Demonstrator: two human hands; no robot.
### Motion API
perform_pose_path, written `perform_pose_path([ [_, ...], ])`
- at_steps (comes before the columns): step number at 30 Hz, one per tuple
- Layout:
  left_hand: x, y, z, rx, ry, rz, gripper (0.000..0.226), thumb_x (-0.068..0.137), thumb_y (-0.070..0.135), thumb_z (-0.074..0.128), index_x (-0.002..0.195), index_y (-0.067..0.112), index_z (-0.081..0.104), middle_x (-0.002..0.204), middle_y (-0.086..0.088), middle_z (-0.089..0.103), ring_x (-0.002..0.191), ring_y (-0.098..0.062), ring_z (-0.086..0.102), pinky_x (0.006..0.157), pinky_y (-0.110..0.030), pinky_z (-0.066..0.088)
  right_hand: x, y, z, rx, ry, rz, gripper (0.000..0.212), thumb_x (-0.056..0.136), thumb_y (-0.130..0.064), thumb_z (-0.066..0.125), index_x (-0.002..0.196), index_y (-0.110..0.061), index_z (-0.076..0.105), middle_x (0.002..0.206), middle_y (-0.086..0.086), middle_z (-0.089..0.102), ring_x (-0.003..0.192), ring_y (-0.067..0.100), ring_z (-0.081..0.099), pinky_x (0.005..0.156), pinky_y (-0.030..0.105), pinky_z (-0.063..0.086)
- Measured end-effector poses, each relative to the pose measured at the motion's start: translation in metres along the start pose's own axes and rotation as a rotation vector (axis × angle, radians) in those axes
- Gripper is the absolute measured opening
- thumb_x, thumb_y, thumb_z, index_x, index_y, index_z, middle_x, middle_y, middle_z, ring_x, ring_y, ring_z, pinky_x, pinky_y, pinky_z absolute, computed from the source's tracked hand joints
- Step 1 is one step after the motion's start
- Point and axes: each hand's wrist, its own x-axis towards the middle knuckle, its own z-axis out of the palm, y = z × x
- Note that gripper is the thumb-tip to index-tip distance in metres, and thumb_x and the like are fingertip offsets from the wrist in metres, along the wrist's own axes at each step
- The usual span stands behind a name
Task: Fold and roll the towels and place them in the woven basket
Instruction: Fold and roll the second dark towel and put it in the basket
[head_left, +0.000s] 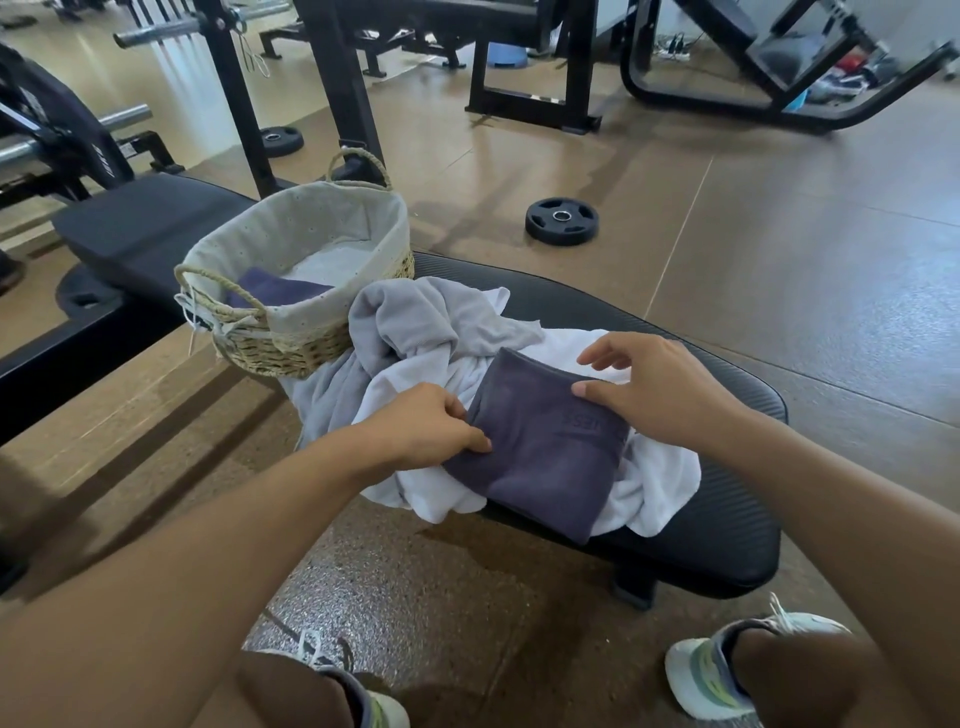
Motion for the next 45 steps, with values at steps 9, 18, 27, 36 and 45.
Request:
perform_pose_path([
  [9, -0.04, 0.035, 0.009, -0.311, 0.215, 0.301, 0.022, 0.075, 0.01, 0.073, 0.075, 0.014, 0.051, 0.056, 0.01, 0.054, 0.051, -0.003, 0.043, 0.05, -0.012, 0.035, -0.029, -0.024, -0.023, -0.054, 0.159, -0.416, 0.052, 0.091, -0.042, 0.07, 0.139, -0.035, 0.052, 0.135, -0.017, 0.053, 0.13, 0.008, 0.047, 0.111, 0.033, 0.038],
  [18, -0.076, 0.056, 0.001, -0.308, 0.192, 0.628, 0.03, 0.08, -0.001, 0.071, 0.095, 0.019, 0.056, 0.088, 0.013, 0.078, 0.075, -0.007, 0.073, 0.066, -0.022, 0.055, -0.061, -0.038, -0.062, -0.278, 0.09, -0.492, 0.07, 0.08, -0.077, 0.051, 0.142, -0.044, 0.047, 0.147, -0.025, 0.043, 0.146, 0.004, 0.026, 0.118, 0.029, 0.018],
  [27, -0.071, 0.054, -0.005, -0.206, 0.191, 0.689, 0.043, 0.077, 0.019, 0.086, 0.111, 0.028, 0.063, 0.088, 0.011, 0.073, 0.084, -0.015, 0.071, 0.081, -0.036, 0.058, -0.068, -0.028, -0.07, -0.124, -0.065, -0.294, 0.051, 0.063, -0.066, 0.079, 0.074, -0.032, 0.043, 0.073, -0.012, 0.054, 0.072, 0.002, 0.046, 0.06, 0.018, 0.034],
  [36, -0.07, 0.056, -0.009, -0.306, 0.074, 0.735, 0.037, 0.071, 0.033, 0.086, 0.082, 0.016, 0.056, 0.084, -0.002, 0.072, 0.077, -0.013, 0.067, 0.072, -0.021, 0.052, -0.076, -0.028, -0.076, -0.076, -0.111, -0.243, 0.063, 0.057, -0.071, 0.081, 0.08, -0.026, 0.043, 0.077, -0.011, 0.059, 0.062, 0.008, 0.044, 0.055, 0.024, 0.035],
  [45, -0.073, 0.063, 0.0, -0.438, 0.038, 0.667, 0.037, 0.075, 0.021, 0.077, 0.088, 0.006, 0.045, 0.067, 0.01, 0.07, 0.059, 0.001, 0.059, 0.057, -0.011, 0.043, -0.082, -0.028, -0.063, 0.111, 0.094, -0.357, 0.039, 0.072, -0.052, 0.082, 0.088, -0.029, 0.056, 0.083, -0.015, 0.066, 0.077, 0.013, 0.061, 0.068, 0.024, 0.047],
])
